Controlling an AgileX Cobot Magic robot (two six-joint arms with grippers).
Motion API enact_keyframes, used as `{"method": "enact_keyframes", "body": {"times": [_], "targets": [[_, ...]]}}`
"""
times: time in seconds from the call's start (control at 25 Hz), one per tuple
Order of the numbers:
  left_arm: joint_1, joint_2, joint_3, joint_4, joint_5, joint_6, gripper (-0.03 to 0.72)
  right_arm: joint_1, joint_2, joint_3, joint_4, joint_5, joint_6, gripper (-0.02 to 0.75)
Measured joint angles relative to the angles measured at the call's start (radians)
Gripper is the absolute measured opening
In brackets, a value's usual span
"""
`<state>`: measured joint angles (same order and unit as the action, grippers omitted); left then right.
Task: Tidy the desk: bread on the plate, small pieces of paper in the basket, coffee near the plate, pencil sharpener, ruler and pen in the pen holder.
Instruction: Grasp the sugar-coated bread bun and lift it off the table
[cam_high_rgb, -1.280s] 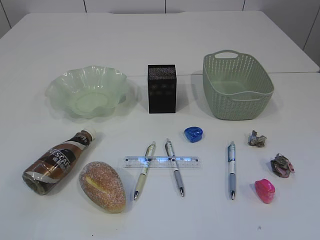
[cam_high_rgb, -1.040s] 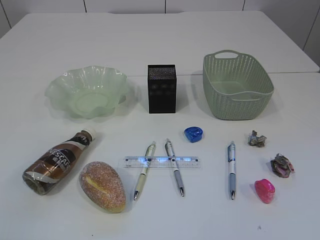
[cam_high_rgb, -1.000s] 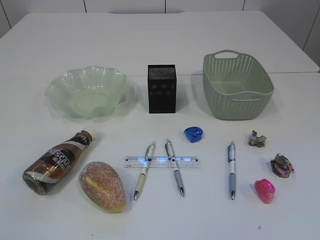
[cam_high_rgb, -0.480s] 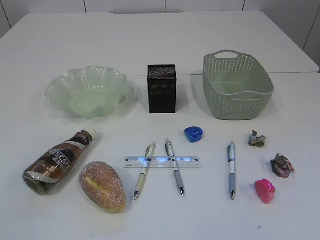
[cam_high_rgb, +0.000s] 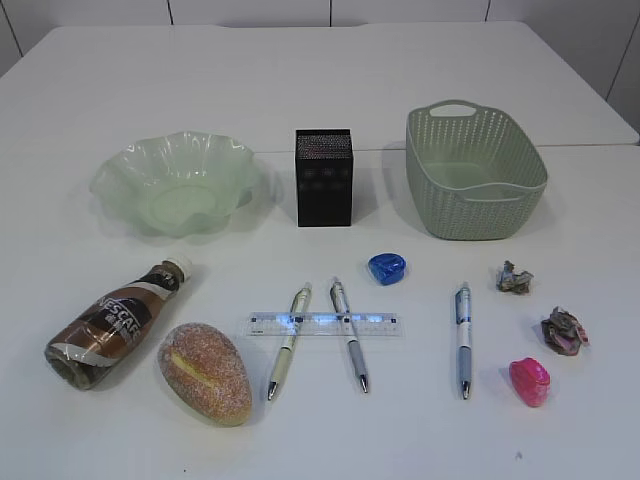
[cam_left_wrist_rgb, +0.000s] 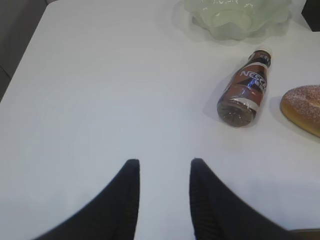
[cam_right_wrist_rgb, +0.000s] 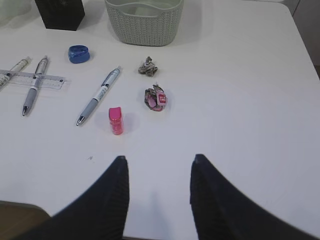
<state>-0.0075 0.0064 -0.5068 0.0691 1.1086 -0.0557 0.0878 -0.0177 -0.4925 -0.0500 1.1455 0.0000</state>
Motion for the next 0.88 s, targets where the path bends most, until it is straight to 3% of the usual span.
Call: {"method": "enact_keyframes", "body": {"times": [0.88], "targets": [[0.000,0.000,0.000,-0.008,0.000,0.000,0.238,0.000,0.000,-0.002,0.023,0.000,0.000,0.333]]}}
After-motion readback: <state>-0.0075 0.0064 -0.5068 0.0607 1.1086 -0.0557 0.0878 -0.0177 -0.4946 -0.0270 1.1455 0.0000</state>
